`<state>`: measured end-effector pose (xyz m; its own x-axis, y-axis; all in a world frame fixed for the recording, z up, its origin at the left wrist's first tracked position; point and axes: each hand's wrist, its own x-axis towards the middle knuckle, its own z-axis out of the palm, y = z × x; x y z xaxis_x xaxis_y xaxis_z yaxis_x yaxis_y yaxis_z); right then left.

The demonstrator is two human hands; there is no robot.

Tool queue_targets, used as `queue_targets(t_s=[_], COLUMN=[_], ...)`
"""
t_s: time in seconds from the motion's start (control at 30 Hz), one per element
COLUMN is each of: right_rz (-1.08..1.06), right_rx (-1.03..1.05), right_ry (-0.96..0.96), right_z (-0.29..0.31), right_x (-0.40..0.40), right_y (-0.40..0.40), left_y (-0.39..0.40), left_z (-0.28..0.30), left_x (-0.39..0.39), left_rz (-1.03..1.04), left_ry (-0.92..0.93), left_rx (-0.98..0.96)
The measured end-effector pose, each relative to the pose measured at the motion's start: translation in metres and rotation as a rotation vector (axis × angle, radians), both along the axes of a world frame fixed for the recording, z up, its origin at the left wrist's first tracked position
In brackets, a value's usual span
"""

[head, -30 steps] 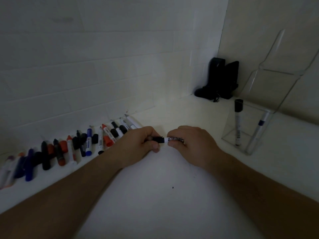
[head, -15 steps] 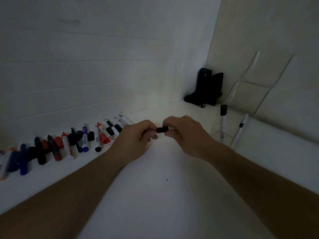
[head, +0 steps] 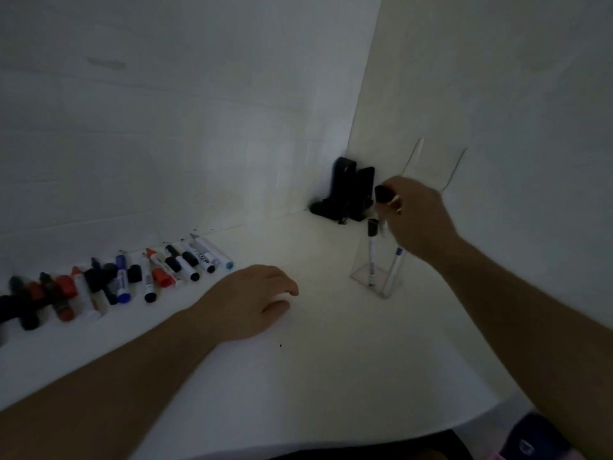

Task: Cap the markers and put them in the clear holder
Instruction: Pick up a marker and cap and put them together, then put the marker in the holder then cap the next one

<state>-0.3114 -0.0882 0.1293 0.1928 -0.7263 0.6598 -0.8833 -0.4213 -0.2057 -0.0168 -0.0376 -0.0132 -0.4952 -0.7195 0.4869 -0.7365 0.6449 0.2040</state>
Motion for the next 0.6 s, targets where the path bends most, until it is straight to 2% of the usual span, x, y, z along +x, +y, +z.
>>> queue_targets(t_s=[0.13,0.27,0.33,0.5,0.6], right_rz=[-0.068,-0.290,-0.332,-0.329,-0.314], right_rx=[0.018,-0.071,-0.061,0.080,-0.012], right_ry=[0.160,0.383,0.443,0.427,0.380], right_z=[-0.015,-0.025,-0.030,-0.028,-0.026], right_x=[0.000,-0.004,-0.007,-0.006,-0.002], right_y=[-0.005,-0.010,-0.012,-0.008,-0.007], left_y=[0.000,-0.003,-0.003,-0.004,-0.004], left_z=[-0.002,-0.005,-0.005,-0.004,-0.002], left_x=[0.001,0.004,0.004,0.005,0.005], left_rz=[-0.008,0.009,0.010,0.010,-0.003], left_ry=[-0.015,-0.008,-0.009,-0.012,-0.019], left_rx=[-0.037,-0.032,-0.029,-0.025,-0.008])
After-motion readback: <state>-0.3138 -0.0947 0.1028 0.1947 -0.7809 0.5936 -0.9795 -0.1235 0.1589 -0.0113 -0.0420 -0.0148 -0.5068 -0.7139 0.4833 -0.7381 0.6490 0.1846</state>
